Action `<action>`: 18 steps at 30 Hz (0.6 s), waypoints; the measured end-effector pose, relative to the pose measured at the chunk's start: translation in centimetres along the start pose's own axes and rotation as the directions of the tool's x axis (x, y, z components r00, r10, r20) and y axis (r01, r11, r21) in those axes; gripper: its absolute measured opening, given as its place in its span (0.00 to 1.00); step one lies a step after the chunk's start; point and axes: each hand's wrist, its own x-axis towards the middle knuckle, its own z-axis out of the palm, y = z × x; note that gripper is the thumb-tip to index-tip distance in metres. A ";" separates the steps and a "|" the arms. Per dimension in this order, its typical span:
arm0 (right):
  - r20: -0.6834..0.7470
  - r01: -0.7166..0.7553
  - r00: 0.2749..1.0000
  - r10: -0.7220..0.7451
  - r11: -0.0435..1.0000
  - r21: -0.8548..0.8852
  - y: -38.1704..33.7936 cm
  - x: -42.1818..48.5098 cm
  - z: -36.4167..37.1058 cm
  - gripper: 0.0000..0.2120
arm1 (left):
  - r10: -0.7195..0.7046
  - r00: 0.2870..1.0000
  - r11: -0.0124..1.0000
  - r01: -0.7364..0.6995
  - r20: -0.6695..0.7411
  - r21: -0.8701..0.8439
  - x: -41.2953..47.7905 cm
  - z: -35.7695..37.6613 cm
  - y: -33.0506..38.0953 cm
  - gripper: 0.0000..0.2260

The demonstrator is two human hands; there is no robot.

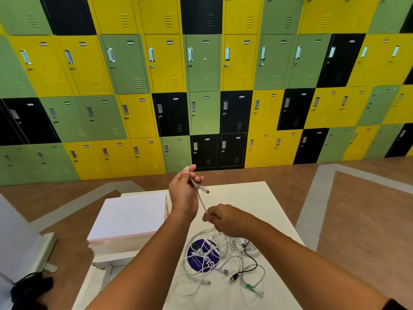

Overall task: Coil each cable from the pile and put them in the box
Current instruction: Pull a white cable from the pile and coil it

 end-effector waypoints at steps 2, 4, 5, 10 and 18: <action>-0.008 0.056 0.998 -0.058 0.989 -0.134 -1.3 -0.2 -1.3 0.16 | 0.117 0.993 0.966 -0.117 0.014 0.232 0.0 -0.7 -0.3 0.12; -0.046 0.101 0.992 -0.115 0.965 -0.244 -2.2 -0.2 -2.8 0.15 | 0.168 0.979 0.885 -0.201 0.116 0.420 -0.1 -1.5 -1.0 0.13; -0.069 0.112 0.988 -0.137 0.952 -0.285 -2.7 -0.2 -3.6 0.14 | 0.158 0.971 0.846 -0.227 0.180 0.482 -0.3 -1.9 -1.3 0.12; -0.174 0.095 0.973 -0.151 0.951 -0.295 -3.2 0.0 -6.6 0.08 | -0.027 0.906 0.759 -0.257 0.423 0.599 -1.1 -2.3 -1.8 0.14; -0.422 0.087 0.898 -0.126 0.990 -0.111 -1.5 0.4 -7.7 0.14 | -0.280 0.843 0.925 0.108 0.460 0.364 -2.4 -0.3 0.5 0.23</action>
